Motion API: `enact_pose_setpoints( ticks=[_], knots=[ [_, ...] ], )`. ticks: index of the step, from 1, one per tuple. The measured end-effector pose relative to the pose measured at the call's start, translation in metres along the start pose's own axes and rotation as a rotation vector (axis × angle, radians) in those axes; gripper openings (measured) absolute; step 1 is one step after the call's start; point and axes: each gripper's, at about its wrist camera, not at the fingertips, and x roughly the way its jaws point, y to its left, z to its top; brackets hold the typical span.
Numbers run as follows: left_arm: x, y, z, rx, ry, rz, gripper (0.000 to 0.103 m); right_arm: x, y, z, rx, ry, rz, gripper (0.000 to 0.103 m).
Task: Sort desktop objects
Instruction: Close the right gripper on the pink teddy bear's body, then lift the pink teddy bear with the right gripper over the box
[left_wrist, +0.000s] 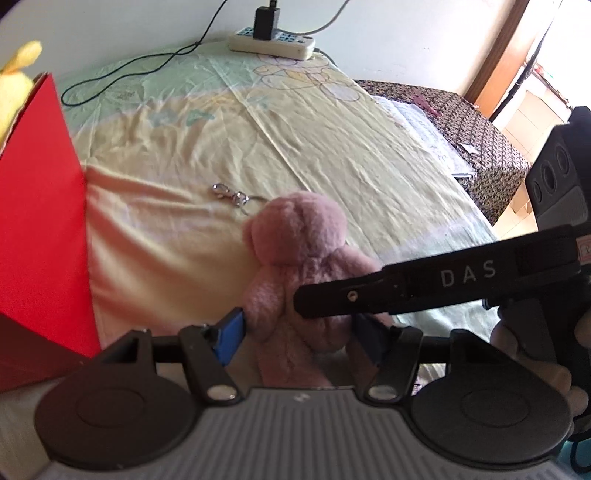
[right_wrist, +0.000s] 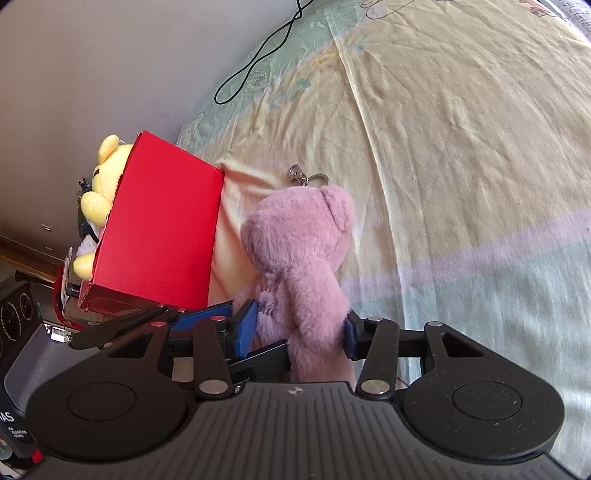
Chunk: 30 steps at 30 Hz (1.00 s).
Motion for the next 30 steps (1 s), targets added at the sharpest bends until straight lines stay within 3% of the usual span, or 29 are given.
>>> enact_pose_setpoints(
  ticks=[9,16,30],
  knots=[
    [-0.012,-0.007,-0.007,0.031,-0.01,-0.07,0.066,-0.022,0.008,-0.022,0.026,-0.048,-0.038,0.048],
    [-0.046,-0.003,-0.007,0.106,-0.074,-0.115,0.066,-0.04,0.035,-0.041,0.044,-0.179,-0.04,0.047],
    [-0.148,0.073,-0.001,0.139,-0.257,-0.175,0.066,-0.033,0.145,-0.065,0.022,-0.457,0.036,0.046]
  ],
)
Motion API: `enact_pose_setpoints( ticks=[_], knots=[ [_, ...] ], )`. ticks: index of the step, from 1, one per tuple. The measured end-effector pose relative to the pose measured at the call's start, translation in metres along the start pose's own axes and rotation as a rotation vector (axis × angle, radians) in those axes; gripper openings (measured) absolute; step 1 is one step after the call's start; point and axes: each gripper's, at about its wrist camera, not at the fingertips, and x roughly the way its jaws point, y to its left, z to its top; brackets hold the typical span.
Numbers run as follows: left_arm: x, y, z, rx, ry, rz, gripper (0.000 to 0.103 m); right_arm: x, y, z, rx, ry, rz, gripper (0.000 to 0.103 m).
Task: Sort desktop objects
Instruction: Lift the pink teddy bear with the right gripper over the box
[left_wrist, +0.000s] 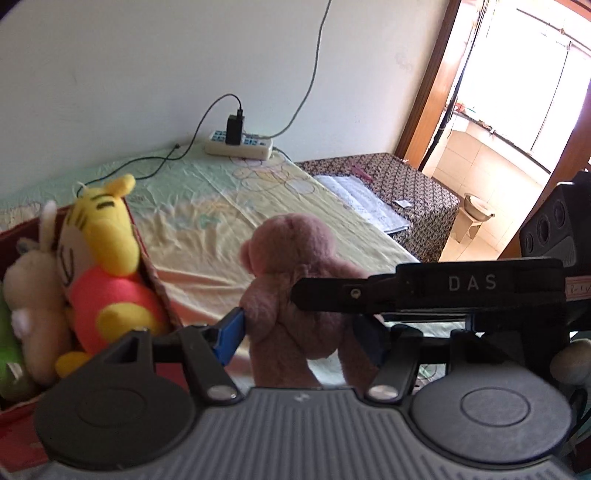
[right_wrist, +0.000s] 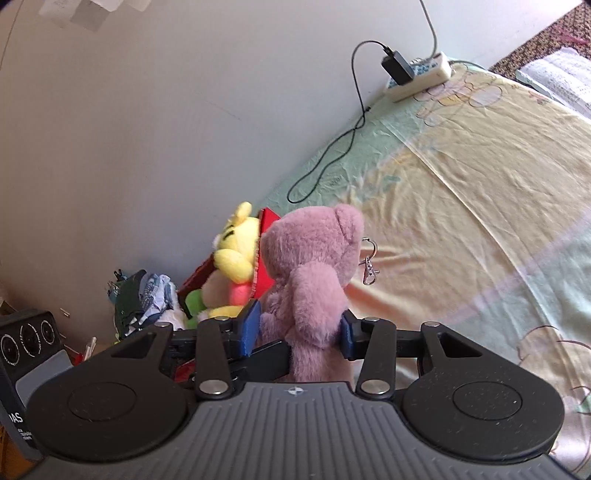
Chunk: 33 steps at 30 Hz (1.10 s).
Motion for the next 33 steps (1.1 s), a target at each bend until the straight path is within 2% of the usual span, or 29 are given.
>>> enact_pose_setpoints(
  ticks=[9,18,25,33],
  knots=[
    [-0.07,0.039,0.019,0.02,-0.166,0.02,0.067,0.014,0.067,0.006,-0.08,-0.119,0.107,0.046],
    [-0.112,0.089,0.023,-0.05,-0.265,0.108,0.067,0.058,0.118,0.012,-0.184,-0.099,0.194,0.046],
    [-0.122,0.126,0.018,-0.134,-0.283,0.166,0.068,0.098,0.138,0.012,-0.227,-0.045,0.231,0.045],
    [-0.104,0.159,0.003,-0.209,-0.212,0.184,0.068,0.136,0.135,-0.003,-0.239,0.037,0.185,0.044]
  ],
)
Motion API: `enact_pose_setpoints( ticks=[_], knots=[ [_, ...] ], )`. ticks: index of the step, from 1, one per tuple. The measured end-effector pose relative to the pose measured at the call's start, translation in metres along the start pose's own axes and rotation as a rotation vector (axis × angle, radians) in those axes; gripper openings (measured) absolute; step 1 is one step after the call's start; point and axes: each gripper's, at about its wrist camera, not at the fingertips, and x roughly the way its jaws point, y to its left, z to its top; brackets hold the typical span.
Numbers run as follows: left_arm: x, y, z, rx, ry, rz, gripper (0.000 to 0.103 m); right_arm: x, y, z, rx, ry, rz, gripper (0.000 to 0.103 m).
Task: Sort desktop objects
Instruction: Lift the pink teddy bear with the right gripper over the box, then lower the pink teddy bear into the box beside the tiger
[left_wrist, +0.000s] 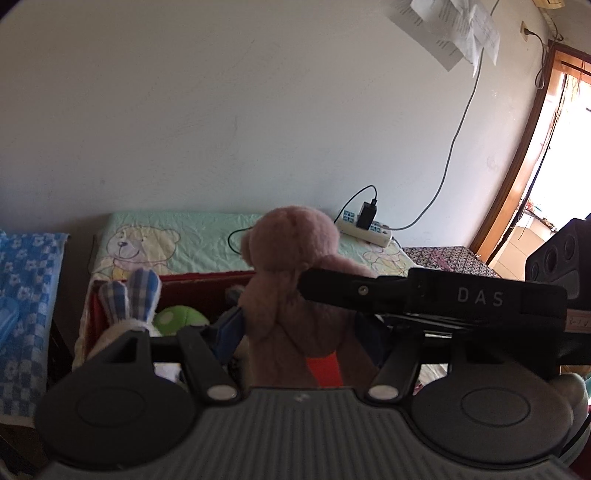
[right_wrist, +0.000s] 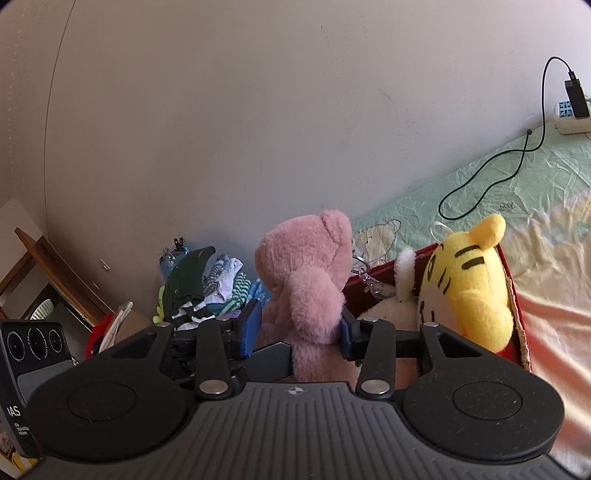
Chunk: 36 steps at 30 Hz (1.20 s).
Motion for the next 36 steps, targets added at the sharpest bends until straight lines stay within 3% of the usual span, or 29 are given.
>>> enact_pose_setpoints(
  ticks=[17,23,27,36],
  knots=[
    [0.054,0.017,-0.016,-0.022,0.119,0.008,0.069,0.03,-0.033,-0.012,0.032,0.081,-0.1,0.042],
    [0.065,0.02,-0.021,-0.034,0.155,0.006,0.073,0.04,-0.029,-0.012,-0.021,0.13,-0.169,0.043],
    [0.07,0.015,-0.026,-0.013,0.168,0.014,0.083,0.045,-0.029,-0.014,-0.031,0.167,-0.173,0.044],
    [0.07,0.013,-0.03,-0.001,0.167,0.017,0.084,0.042,-0.035,-0.017,-0.041,0.169,-0.154,0.043]
  ],
)
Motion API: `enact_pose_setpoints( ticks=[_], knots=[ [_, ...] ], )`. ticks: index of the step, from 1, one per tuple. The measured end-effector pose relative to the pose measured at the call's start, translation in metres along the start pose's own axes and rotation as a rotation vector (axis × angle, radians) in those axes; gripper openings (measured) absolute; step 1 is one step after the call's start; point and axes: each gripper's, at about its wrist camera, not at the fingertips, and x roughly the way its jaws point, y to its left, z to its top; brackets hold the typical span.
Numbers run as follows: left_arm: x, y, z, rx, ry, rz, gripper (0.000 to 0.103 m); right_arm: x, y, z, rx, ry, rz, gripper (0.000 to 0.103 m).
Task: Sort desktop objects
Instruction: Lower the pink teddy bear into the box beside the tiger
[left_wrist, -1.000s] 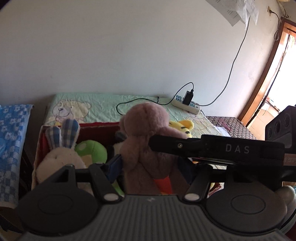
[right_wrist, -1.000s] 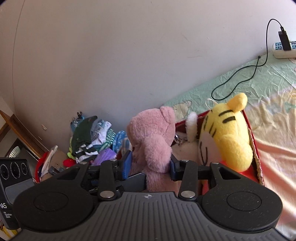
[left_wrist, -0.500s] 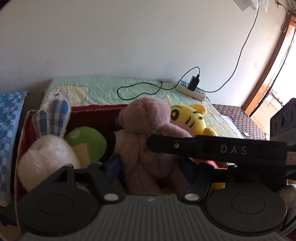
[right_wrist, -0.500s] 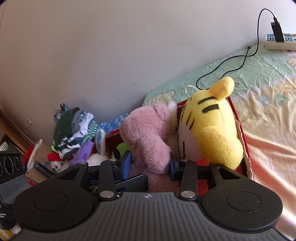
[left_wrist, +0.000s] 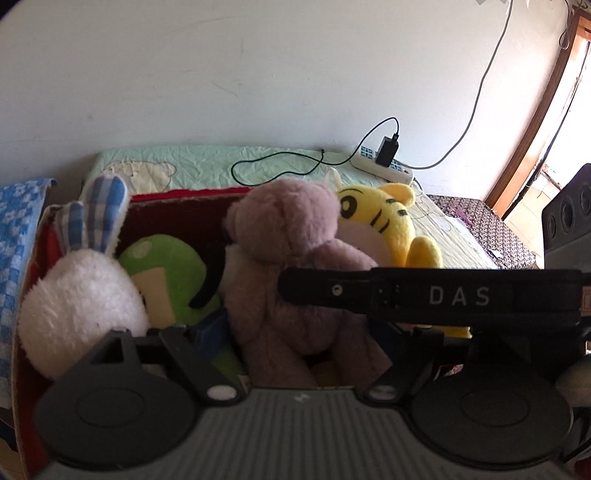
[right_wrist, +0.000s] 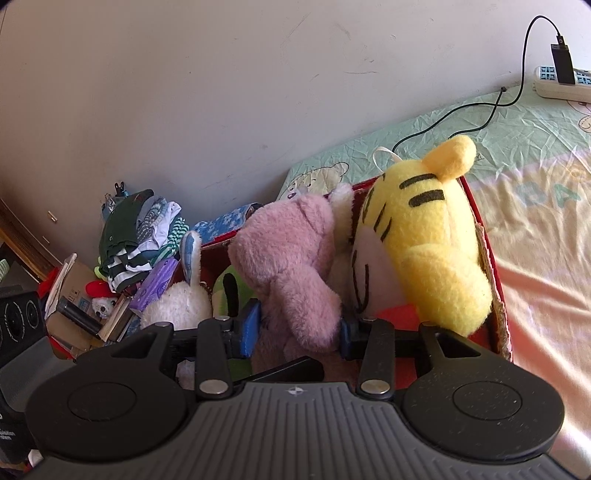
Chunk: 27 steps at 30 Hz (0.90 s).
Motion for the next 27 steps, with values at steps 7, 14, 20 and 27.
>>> enact_pose_setpoints(
  ticks=[7,14,20,27],
  knots=[
    [0.005,0.001,-0.002,0.003,0.009,0.0,0.087,0.003,-0.001,-0.003,-0.019,0.002,0.004,0.045],
    [0.003,0.0,-0.007,0.017,0.014,0.001,0.088,0.006,0.005,-0.009,-0.074,0.003,-0.019,0.048],
    [-0.001,0.001,-0.003,0.019,0.025,-0.001,0.088,-0.006,0.001,-0.003,-0.009,-0.026,0.01,0.049],
    [0.0,-0.003,-0.003,0.028,0.042,0.013,0.088,-0.017,-0.001,0.001,0.03,-0.065,-0.007,0.04]
  ],
)
